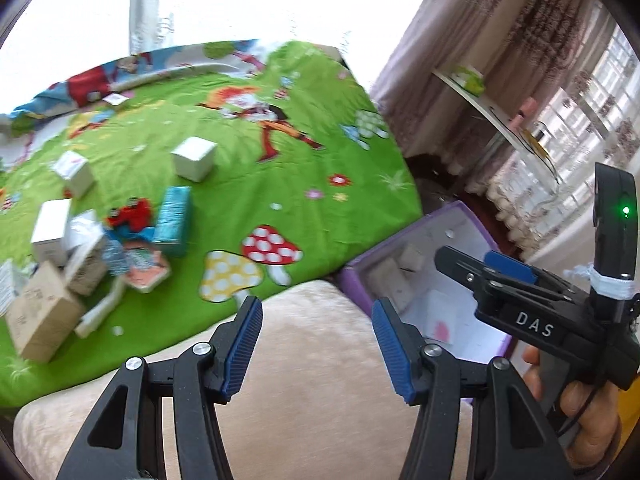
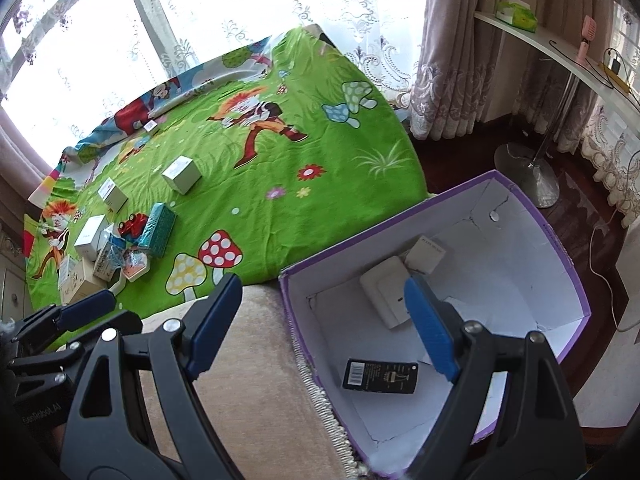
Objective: Organize rigid objects
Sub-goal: 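Withdraw both tools from the purple-rimmed box back over the bed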
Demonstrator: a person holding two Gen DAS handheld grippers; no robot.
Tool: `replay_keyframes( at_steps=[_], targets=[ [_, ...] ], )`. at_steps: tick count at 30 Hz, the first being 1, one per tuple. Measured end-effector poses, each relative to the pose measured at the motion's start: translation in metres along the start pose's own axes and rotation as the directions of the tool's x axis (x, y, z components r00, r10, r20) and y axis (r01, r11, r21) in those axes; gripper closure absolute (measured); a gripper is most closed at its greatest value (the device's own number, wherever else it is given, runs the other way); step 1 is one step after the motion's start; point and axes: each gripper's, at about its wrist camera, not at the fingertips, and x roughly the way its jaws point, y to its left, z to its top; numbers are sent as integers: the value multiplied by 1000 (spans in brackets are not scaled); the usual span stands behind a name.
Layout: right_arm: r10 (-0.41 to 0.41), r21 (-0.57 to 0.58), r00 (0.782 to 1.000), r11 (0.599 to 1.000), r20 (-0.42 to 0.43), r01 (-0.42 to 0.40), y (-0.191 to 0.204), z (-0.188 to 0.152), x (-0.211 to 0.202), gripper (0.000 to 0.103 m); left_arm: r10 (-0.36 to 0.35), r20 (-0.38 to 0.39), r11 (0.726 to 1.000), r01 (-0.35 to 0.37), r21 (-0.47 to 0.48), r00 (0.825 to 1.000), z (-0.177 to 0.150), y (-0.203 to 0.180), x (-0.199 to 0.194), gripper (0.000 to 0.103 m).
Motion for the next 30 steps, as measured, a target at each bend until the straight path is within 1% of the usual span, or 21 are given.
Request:
replay_keyframes(
  at_steps=[3,8,12,15,21,26,30],
  targets=[
    [10,-29,1000,1000,-8,-10,13,-1,2,18,39,16,999,-39,-23,999,-2,13,-6,45],
    [33,-71,999,997,-30,-35,36,-4,6,18,53,19,996,-52,-66,998,-8,34,-14,45],
    [54,-128,997,990,-52,-60,60,-7,11,18,68,18,988,-65,-141,998,-14,63,-22,45],
    [66,-168,995,983,-78,-79,77,-11,17,18,74,22,976,-68,-208,997,-20,92,-31,45],
    [86,-240,989,964,-122,-113,109,-14,31,18,137,40,940,-118,-319,990,-38,155,-57,45],
    [103,-298,982,943,-160,-147,134,-15,43,18,206,23,909,-183,-374,978,-49,202,-69,45],
    [109,-341,977,925,-183,-167,154,-12,52,18,231,8,887,-207,-413,973,-55,230,-73,45]
  ],
)
